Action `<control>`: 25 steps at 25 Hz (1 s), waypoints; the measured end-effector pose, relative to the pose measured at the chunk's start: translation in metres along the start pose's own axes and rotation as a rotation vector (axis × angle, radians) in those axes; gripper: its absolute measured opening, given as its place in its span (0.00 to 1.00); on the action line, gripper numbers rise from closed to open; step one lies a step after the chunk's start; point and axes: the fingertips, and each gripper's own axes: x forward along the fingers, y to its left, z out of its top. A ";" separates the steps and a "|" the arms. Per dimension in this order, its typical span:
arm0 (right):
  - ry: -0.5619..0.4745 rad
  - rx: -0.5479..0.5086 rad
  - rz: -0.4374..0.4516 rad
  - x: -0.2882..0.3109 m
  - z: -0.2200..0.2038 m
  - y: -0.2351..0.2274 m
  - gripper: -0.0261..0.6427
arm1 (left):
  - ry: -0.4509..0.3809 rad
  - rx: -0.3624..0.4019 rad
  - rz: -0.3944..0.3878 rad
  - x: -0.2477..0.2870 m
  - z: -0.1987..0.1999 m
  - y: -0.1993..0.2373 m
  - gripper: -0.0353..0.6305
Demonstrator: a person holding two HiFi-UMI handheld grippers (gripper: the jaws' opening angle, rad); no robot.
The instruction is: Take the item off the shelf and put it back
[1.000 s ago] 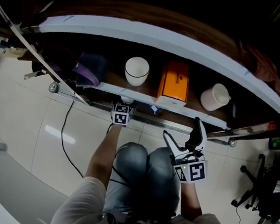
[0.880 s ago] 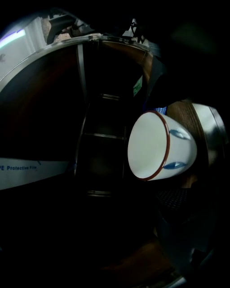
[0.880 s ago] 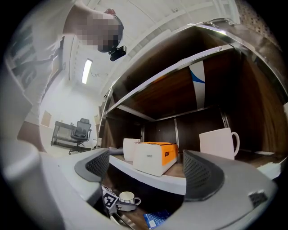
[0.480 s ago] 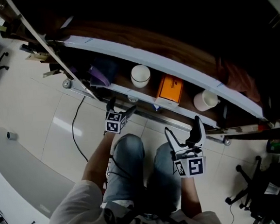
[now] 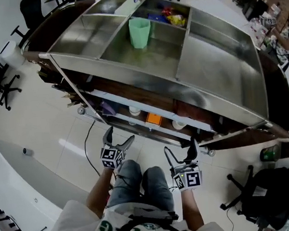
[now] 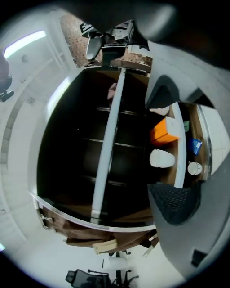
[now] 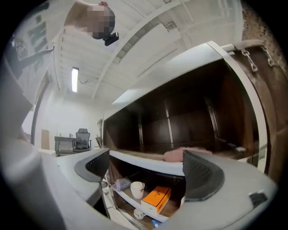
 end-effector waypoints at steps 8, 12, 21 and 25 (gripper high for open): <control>-0.041 0.001 -0.007 -0.049 0.184 0.025 0.82 | -0.135 0.087 -0.065 -0.100 0.216 -0.101 0.81; -0.086 -0.010 -0.029 -0.073 0.253 0.027 0.81 | -0.212 0.118 -0.102 -0.135 0.294 -0.142 0.79; -0.122 -0.017 -0.076 -0.111 0.302 0.004 0.79 | -0.270 0.159 -0.181 -0.161 0.352 -0.228 0.79; -0.118 -0.044 -0.073 -0.110 0.309 -0.005 0.79 | -0.274 0.134 -0.203 -0.156 0.358 -0.247 0.79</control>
